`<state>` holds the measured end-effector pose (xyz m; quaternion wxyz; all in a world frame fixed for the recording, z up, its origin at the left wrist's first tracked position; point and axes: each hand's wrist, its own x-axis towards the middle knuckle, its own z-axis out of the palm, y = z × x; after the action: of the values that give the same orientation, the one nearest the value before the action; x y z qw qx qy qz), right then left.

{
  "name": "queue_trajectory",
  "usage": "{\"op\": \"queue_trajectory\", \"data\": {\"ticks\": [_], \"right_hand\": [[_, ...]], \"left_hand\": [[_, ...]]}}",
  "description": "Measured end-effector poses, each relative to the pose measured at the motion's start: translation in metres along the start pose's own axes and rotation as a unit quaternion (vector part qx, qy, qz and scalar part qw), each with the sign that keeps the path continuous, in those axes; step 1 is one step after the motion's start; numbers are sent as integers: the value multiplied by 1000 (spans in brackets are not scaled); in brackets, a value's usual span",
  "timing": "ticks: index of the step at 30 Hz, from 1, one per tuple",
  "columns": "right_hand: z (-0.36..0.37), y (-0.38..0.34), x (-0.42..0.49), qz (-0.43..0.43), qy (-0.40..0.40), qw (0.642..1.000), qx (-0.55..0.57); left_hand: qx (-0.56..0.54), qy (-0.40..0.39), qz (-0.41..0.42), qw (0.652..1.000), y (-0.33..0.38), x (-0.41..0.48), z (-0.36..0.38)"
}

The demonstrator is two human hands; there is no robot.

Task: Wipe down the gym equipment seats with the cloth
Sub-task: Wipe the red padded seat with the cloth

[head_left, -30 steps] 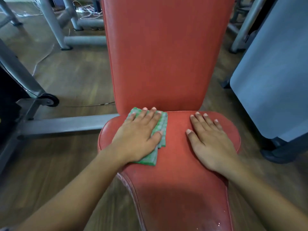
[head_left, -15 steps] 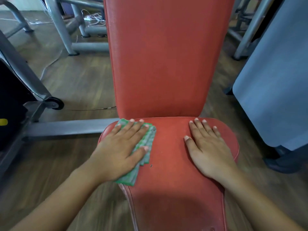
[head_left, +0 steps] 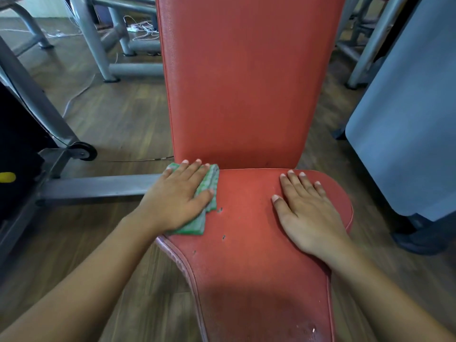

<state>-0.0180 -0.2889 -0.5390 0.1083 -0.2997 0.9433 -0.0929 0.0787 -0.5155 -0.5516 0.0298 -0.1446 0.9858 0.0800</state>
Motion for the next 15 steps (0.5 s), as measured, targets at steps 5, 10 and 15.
{"op": "queue_trajectory", "data": {"ticks": [5, 10, 15], "right_hand": [[1, -1, -1, 2, 2, 1000, -3], [1, 0, 0, 3, -2, 1000, -2], [1, -1, 0, 5, -4, 1000, -9]], "left_hand": [[14, 15, 72, 997, 42, 0, 11], [5, 16, 59, 998, 4, -29, 3], [23, 12, 5, 1000, 22, 13, 5]]}}
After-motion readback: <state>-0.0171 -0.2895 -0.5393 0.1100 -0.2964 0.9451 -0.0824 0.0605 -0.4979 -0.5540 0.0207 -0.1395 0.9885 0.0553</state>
